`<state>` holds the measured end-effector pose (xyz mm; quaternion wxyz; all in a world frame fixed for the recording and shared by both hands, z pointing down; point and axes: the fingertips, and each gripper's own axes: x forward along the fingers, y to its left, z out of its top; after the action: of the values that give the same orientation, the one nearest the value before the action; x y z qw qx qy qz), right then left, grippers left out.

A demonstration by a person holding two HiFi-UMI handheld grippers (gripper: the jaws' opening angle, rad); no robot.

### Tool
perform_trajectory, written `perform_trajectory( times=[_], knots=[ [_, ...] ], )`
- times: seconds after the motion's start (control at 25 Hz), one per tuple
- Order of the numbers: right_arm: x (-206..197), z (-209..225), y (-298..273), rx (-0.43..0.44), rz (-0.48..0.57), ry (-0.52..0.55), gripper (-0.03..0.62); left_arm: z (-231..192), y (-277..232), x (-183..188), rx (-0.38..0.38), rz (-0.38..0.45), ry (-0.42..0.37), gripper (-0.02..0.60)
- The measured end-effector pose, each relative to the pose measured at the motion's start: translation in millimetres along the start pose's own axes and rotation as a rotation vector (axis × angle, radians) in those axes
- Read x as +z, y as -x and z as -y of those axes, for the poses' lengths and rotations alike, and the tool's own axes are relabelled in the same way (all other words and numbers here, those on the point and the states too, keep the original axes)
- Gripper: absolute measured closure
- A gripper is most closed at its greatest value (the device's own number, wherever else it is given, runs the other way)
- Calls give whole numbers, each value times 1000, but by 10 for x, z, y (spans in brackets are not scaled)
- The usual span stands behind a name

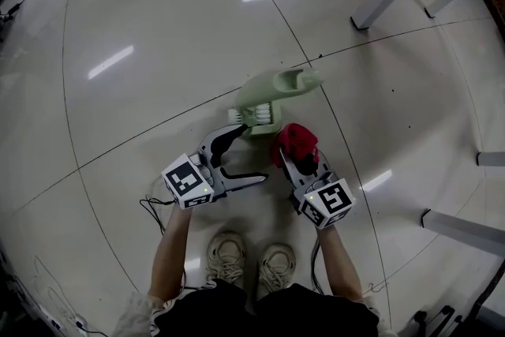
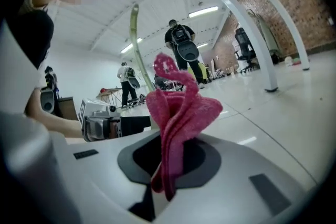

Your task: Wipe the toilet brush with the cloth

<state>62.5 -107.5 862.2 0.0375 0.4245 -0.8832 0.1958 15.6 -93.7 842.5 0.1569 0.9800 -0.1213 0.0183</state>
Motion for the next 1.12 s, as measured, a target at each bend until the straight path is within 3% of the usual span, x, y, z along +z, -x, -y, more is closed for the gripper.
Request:
perform_trajectory(
  times=[0.24, 0.48, 0.68, 0.88, 1.12],
  knots=[
    [-13, -188, -134, 3, -10, 81, 563, -164, 145, -182, 59, -22, 38, 115],
    [6, -236, -204, 32, -36, 131, 563, -117, 124, -210, 17, -47, 38, 116],
    [22, -426, -314, 85, -51, 197, 563, -156, 316, 12, 63, 48, 44, 115],
    [-45, -701, -541, 170, -64, 323, 563, -291, 622, 341, 124, 120, 3, 115],
    [-160, -890, -844, 212, -95, 378, 563, -275, 860, 668, 146, 176, -56, 117]
  ],
)
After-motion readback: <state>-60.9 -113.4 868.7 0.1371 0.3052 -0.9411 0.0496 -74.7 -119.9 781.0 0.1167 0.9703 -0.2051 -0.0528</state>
